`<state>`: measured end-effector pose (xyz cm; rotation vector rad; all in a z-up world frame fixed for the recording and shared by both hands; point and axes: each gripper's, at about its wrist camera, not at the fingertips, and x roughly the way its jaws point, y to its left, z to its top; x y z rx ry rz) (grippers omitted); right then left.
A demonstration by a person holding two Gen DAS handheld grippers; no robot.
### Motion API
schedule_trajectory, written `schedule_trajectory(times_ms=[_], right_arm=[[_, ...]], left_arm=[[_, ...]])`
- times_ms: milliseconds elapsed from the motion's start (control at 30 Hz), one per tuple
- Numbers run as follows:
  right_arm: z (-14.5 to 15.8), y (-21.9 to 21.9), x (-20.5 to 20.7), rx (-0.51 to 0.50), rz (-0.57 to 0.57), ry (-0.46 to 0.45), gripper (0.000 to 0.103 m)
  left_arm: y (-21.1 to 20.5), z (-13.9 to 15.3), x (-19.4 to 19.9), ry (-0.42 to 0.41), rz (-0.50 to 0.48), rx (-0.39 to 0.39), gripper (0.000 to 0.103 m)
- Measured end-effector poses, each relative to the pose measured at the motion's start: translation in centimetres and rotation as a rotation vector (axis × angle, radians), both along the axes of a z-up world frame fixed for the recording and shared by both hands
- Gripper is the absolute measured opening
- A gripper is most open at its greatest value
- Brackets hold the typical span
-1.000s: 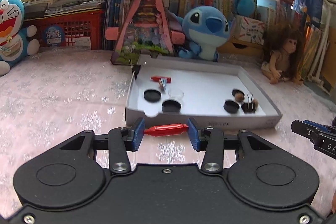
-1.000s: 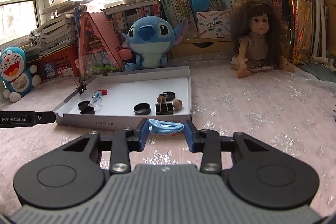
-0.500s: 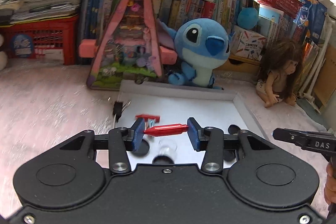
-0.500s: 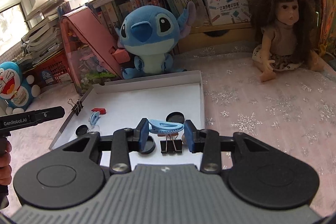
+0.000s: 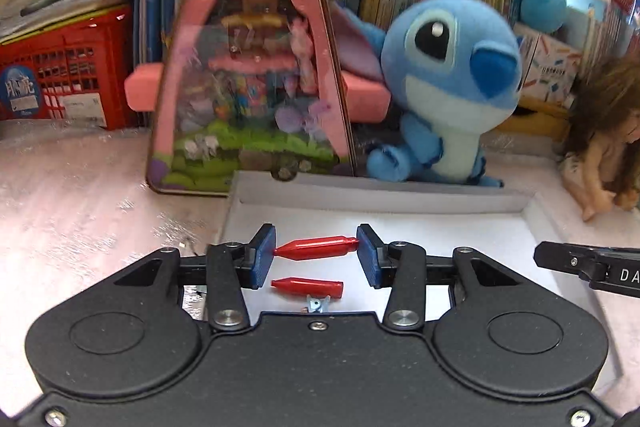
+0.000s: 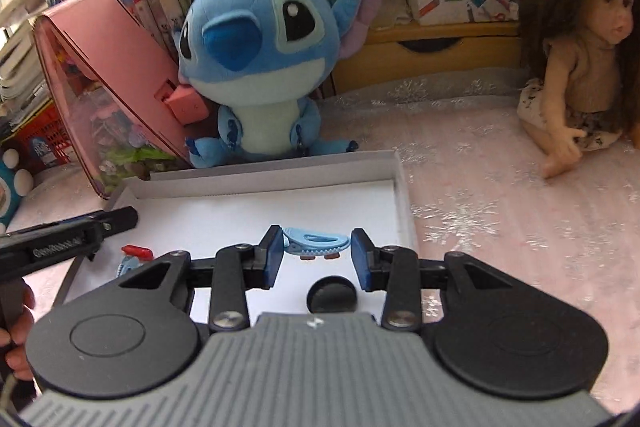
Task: Organize rigid objects
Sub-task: 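Carry the red marker and blue clip over the white tray with both tools, then open both tools to release the red marker and blue clip into the tray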
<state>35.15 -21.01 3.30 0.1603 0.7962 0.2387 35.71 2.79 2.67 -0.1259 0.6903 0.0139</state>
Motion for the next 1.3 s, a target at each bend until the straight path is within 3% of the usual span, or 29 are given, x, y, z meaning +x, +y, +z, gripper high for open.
schedule_trajectory(times_ms=[100, 233, 400, 567, 967, 1067, 1167, 1300], right_arm=[[-0.8, 0.5, 0.2, 0.01, 0.01, -0.016, 0.042], [-1.8, 1.0, -0.1, 0.023, 0.015, -0.058, 0.042], [-2.3, 1.2, -0.4, 0.033, 0.023, -0.082, 0.042], [-2.4, 1.5, -0.2, 0.009, 0.028, -0.063, 0.042], [-2.9, 2.4, 0.5, -0.053, 0.047, -0.014, 0.043], [-2.8, 2.4, 0.4, -0.053, 0.033, -0.019, 0.047], [-2.4, 1.9, -0.1, -0.029, 0.019, -0.051, 0.058], [-1.5, 1.6, -0.9, -0.01, 0.015, -0.081, 0.062]], left_arm=[[-1.3, -0.8, 0.0, -0.02, -0.027, 0.064, 0.042], [-2.2, -1.5, -0.3, -0.037, -0.071, 0.068, 0.042], [-2.4, -1.8, 0.2, -0.003, -0.057, 0.075, 0.042], [-1.7, -2.4, 0.9, 0.047, -0.014, 0.057, 0.042], [-1.9, -2.6, 1.6, 0.077, -0.012, 0.085, 0.043], [-2.0, -2.4, 1.6, 0.083, -0.015, 0.086, 0.054], [-1.9, -2.1, 1.2, 0.071, -0.02, 0.064, 0.063], [-1.7, -1.2, 0.1, 0.032, -0.019, 0.046, 0.07]])
